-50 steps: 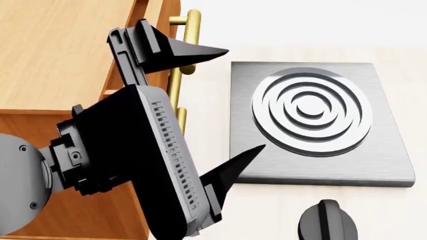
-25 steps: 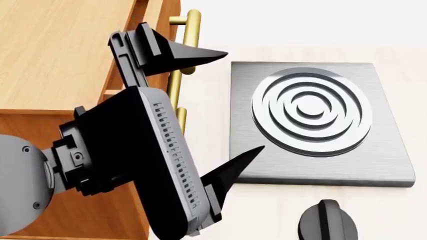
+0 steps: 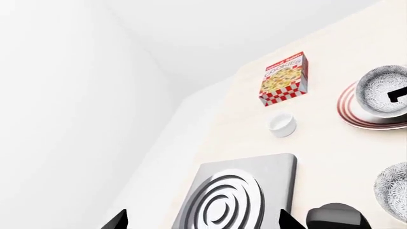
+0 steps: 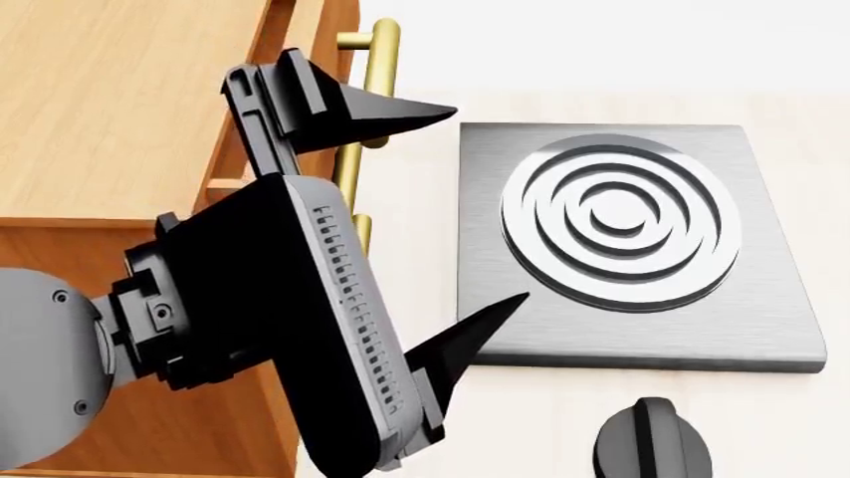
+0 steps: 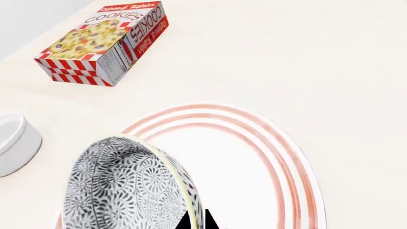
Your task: Pick the akita bowl on the wooden cabinet and place it on the plate.
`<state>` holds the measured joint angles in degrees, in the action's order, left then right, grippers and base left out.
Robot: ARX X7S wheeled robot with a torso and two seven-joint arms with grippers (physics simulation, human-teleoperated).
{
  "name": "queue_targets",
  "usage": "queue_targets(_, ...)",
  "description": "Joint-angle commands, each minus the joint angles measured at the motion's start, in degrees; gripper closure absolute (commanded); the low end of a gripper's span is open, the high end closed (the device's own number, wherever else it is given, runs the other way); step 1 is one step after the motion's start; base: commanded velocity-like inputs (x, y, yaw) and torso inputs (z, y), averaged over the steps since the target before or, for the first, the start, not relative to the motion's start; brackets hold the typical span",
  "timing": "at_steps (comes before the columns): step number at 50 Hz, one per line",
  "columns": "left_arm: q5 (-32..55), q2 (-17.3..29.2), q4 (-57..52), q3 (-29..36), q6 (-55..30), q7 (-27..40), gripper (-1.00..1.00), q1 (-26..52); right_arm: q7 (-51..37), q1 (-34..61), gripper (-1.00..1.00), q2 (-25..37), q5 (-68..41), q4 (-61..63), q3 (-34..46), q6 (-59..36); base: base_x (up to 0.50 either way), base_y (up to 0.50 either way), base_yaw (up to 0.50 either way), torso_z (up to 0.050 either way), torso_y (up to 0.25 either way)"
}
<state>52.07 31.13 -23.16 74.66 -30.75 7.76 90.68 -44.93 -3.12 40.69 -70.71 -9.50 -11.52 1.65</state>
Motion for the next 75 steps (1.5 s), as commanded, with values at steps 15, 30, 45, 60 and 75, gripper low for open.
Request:
queue_targets(15,-0.60,-0.15,0.64,0.21,0.47,-0.36,-1.00,-0.83,1.27,2.93,1.00,-0.40,1.50,-2.39,1.13,-1.02,0.00,0.00,0.00,0.001,0.000)
queue_targets(30,-0.96,-0.41,1.15,0.39,0.66,-0.63,-1.00,-1.24,2.11,2.58,1.00,-0.57,1.47,-4.20,0.86,-1.01,0.00,0.00,0.00,0.000,0.000)
queue_targets(45,-1.36,-0.85,1.69,0.61,0.61,-0.97,-1.00,-1.34,4.23,4.77,1.00,-1.16,2.01,-7.40,2.47,-1.87,0.00,0.00,0.00,0.000,0.000)
queue_targets(60,-1.30,-0.66,1.64,0.33,0.71,-0.84,-1.00,-1.52,1.27,3.42,-1.00,0.99,4.96,-2.61,4.04,-2.94,0.00,0.00,0.00,0.000,0.000)
queue_targets(75,-0.86,0.02,0.79,-0.09,0.44,-0.31,-1.00,-1.54,-2.04,-2.54,-1.00,4.59,3.48,7.36,0.01,-2.96,0.00,0.00,0.00,0.000,0.000)
